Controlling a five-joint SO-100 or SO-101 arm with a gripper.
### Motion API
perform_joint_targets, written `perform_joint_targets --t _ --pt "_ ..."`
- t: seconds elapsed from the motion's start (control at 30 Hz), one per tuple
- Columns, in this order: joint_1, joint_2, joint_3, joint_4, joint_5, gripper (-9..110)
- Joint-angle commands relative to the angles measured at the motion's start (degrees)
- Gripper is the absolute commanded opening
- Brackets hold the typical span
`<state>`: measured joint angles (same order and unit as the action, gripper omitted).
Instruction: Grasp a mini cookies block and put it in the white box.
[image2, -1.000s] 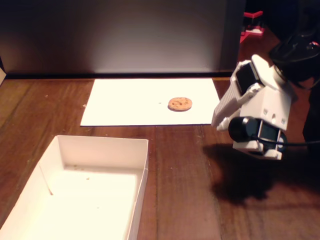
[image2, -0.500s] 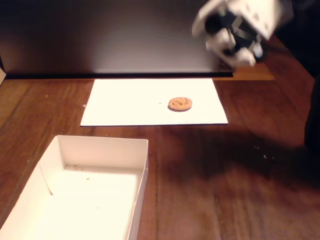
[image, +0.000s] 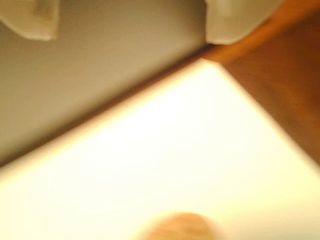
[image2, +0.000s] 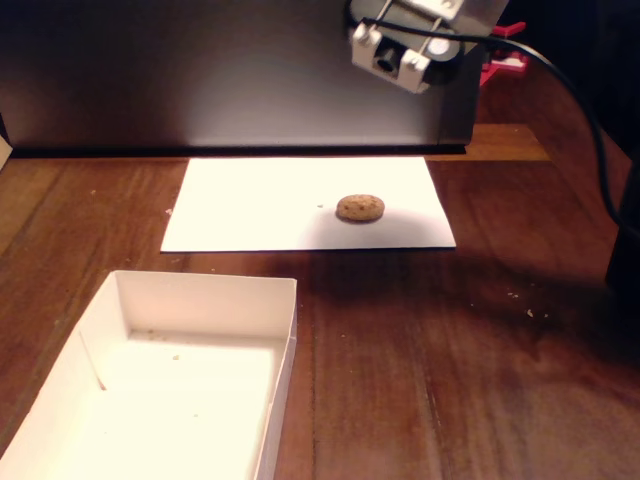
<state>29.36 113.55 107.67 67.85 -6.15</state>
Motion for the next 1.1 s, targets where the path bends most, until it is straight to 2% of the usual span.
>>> perform_joint_targets --t 0.0,0.17,0.43,0.73,1.07 --pt "0.3 -4.1 -11.3 3.5 1.5 17" --pt "0.1 -12.3 -14.5 6.0 2.8 19" --pt "0.7 -23.6 -15.1 3.6 4.6 21" --pt "0.2 -28.4 -15.2 -0.9 3.6 34" --pt "0.7 -35.6 -17.3 -1.8 7.1 36"
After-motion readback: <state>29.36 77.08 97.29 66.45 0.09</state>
